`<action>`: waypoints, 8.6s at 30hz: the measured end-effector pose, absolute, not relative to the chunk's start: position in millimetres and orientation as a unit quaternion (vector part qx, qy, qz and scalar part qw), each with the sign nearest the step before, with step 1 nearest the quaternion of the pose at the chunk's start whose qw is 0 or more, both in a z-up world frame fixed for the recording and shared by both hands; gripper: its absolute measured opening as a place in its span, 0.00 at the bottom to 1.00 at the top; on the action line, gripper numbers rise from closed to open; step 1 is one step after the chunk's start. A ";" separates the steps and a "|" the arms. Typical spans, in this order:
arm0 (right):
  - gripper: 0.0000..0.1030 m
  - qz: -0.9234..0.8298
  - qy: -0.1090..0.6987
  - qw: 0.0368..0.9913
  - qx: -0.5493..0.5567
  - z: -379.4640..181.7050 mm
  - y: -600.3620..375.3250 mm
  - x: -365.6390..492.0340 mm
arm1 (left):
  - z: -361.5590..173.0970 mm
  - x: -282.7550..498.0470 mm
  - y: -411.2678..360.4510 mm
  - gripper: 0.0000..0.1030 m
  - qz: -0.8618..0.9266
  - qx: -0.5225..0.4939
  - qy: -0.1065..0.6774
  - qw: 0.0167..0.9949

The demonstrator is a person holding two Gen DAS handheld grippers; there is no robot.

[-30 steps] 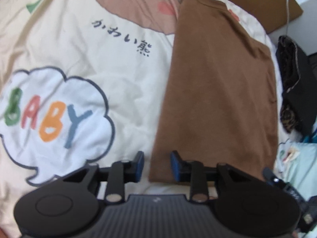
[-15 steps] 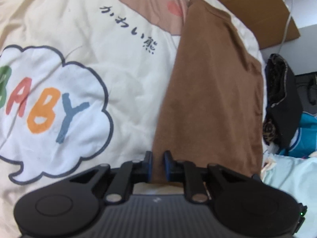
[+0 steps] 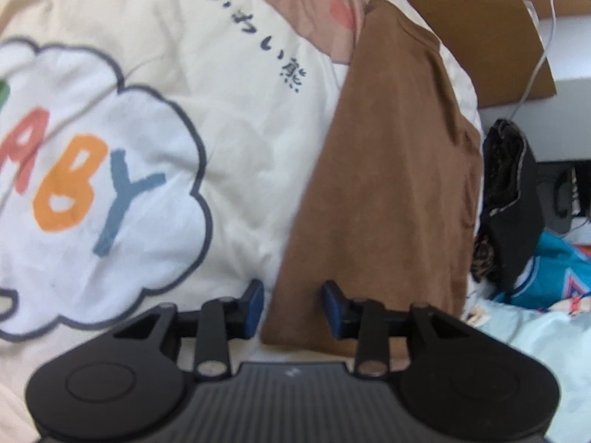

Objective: Fold clothes

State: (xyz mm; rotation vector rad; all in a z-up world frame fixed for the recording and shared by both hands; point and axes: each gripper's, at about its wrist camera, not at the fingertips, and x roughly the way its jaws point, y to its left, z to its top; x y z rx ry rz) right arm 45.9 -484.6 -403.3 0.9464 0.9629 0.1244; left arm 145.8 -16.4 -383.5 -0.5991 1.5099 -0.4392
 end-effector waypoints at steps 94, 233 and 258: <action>0.34 0.152 0.536 0.802 0.215 -350.1 -432.8 72.2 | -278.9 100.6 -49.6 0.44 -0.171 0.023 0.665 0.726; 0.50 0.219 0.471 0.781 0.347 -401.0 -414.9 229.8 | -325.4 230.9 -30.9 0.54 -0.140 -0.061 0.596 0.789; 0.34 0.244 0.505 0.749 0.353 -409.9 -420.8 246.2 | -358.8 264.3 -20.6 0.57 -0.239 -0.179 0.608 0.736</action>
